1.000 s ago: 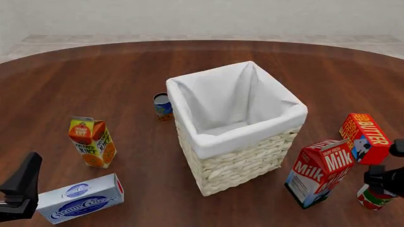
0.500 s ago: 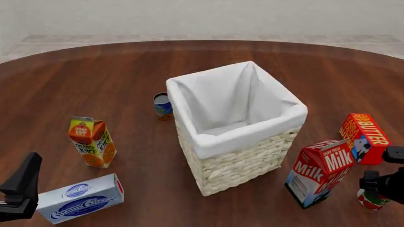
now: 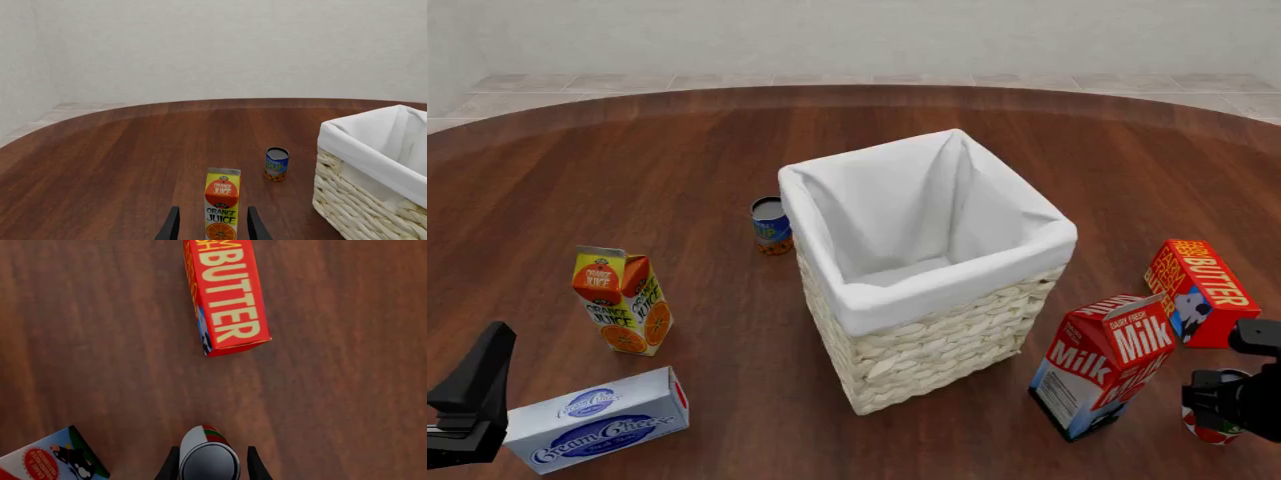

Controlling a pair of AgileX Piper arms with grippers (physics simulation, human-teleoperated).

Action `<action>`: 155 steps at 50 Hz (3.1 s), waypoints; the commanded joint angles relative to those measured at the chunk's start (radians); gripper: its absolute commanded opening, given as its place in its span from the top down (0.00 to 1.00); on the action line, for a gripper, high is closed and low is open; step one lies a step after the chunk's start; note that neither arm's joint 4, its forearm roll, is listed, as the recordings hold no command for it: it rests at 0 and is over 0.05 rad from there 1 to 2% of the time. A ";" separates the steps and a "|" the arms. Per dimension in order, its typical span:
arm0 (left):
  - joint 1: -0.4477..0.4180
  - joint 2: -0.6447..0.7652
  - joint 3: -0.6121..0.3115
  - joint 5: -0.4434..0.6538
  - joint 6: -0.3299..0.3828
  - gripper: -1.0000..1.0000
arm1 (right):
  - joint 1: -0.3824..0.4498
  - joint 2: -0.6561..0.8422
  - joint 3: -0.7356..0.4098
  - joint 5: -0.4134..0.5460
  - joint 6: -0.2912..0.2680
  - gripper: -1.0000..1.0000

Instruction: Pick up the tomato sauce, and put it in the basket.

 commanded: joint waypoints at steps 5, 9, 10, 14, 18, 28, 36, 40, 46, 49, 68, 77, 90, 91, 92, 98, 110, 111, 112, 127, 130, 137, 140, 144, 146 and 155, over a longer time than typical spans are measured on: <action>0.000 0.000 0.000 0.000 0.000 0.00 | 0.023 -0.051 0.009 0.034 0.027 1.00; 0.000 0.000 0.000 0.000 0.000 0.00 | 0.029 -0.074 0.008 0.051 0.031 1.00; 0.000 0.000 0.000 0.000 0.000 0.00 | 0.031 -0.082 0.007 0.057 0.034 1.00; 0.000 0.000 0.000 0.000 0.000 0.00 | 0.052 -0.140 0.001 0.107 0.052 1.00; 0.000 0.000 0.000 0.000 0.000 0.00 | 0.068 -0.196 -0.012 0.159 0.061 1.00; 0.000 0.000 0.000 0.000 0.000 0.00 | 0.119 -0.371 -0.082 0.338 0.102 1.00; 0.000 0.000 0.000 0.000 0.000 0.00 | 0.145 -0.478 -0.135 0.432 0.103 1.00; 0.000 0.000 0.000 0.000 0.000 0.00 | 0.148 -0.506 -0.160 0.468 0.098 1.00; 0.000 0.000 0.000 0.000 0.000 0.00 | 0.157 -0.558 -0.208 0.533 0.095 1.00; 0.000 0.000 0.000 0.000 0.000 0.00 | 0.163 -0.591 -0.216 0.550 0.086 1.00; 0.000 0.000 0.000 0.000 0.000 0.00 | 0.187 -0.709 -0.366 0.727 0.075 1.00; 0.000 0.000 0.000 0.000 0.000 0.00 | 0.220 -0.731 -0.471 0.811 0.069 1.00; 0.000 0.000 0.000 0.000 0.000 0.00 | 0.266 -0.721 -0.599 0.897 0.070 1.00; 0.000 0.000 0.000 0.000 0.000 0.00 | 0.273 -0.719 -0.610 0.900 0.072 1.00; 0.000 0.000 0.000 0.000 0.000 0.00 | 0.275 -0.716 -0.616 0.903 0.072 1.00; 0.000 0.000 0.000 0.000 0.000 0.00 | 0.315 -0.710 -0.648 0.933 0.093 1.00; 0.000 0.000 0.000 0.000 0.000 0.00 | 0.368 -0.667 -0.746 0.965 0.082 1.00; 0.000 0.000 0.000 0.000 0.000 0.00 | 0.374 -0.662 -0.755 0.968 0.081 1.00; 0.000 0.000 0.000 0.000 0.000 0.00 | 0.379 -0.660 -0.760 0.970 0.086 1.00; 0.000 0.000 0.000 0.000 0.000 0.00 | 0.457 -0.607 -0.824 0.970 0.091 1.00; 0.000 0.000 0.000 0.000 0.000 0.00 | 0.465 -0.599 -0.826 0.968 0.086 1.00; 0.000 0.000 0.000 0.000 0.000 0.00 | 0.513 -0.580 -0.825 0.948 0.094 1.00; 0.000 0.000 0.000 0.000 0.000 0.00 | 0.526 -0.564 -0.824 0.934 0.088 1.00; 0.000 0.000 0.000 0.000 0.000 0.00 | 0.545 -0.546 -0.837 0.924 0.089 1.00; 0.000 0.000 0.000 0.000 0.000 0.00 | 0.557 -0.539 -0.844 0.921 0.093 1.00; 0.000 0.000 0.000 0.000 0.000 0.00 | 0.630 -0.468 -0.925 0.908 0.089 1.00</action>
